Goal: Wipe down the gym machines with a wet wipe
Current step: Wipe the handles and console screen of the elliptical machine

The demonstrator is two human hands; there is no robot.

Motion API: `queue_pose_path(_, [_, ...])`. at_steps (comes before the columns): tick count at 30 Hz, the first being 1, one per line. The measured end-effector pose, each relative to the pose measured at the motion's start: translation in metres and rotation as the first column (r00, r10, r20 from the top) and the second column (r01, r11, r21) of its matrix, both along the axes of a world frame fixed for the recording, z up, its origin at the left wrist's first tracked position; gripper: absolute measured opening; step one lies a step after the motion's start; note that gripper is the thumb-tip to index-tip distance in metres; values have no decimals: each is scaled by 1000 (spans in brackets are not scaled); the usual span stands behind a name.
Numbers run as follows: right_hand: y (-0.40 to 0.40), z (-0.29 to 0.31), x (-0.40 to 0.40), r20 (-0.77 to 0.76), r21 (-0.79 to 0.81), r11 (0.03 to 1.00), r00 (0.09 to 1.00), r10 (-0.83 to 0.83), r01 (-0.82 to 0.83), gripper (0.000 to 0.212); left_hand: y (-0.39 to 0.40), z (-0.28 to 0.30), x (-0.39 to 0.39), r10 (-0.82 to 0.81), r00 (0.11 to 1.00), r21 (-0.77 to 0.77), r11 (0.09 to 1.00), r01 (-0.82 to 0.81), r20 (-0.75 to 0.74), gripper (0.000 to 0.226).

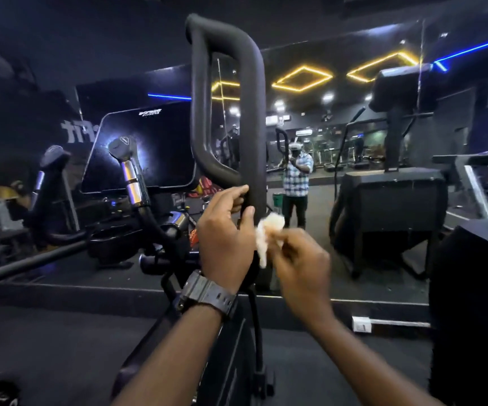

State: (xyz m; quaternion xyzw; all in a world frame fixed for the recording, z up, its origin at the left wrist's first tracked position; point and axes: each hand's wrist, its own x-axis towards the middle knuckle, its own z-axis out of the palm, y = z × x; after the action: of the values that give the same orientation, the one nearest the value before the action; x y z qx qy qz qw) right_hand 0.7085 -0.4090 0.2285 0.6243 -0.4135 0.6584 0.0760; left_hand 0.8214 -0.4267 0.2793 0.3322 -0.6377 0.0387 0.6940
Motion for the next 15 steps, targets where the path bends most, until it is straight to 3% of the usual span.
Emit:
queue_pose_path(3, [-2, 8, -6, -173, -130, 991, 985, -5, -18, 8, 5, -2, -1, 6, 997, 62, 998, -2, -74, 28])
queue_pose_path(7, [-20, 49, -11, -267, -256, 966, 958, -108, 38, 15, 9, -2, -1, -33, 981, 116, 992, 56, -190, 27])
queue_pose_path(10, [-7, -5, -9, -604, -275, 960, 788, -124, -59, 12, 10, -12, 3, -132, 954, 142, 974, 175, -268, 28])
queue_pose_path(12, [2, -23, -11, -721, -154, 983, 692, -41, -102, 21, 11, -21, 6, -150, 950, 169, 965, 202, -274, 28])
queue_pose_path(15, [-6, 15, -9, -576, -128, 992, 815, -67, -8, 34, 12, -32, 11, -113, 963, 192, 968, 162, -247, 29])
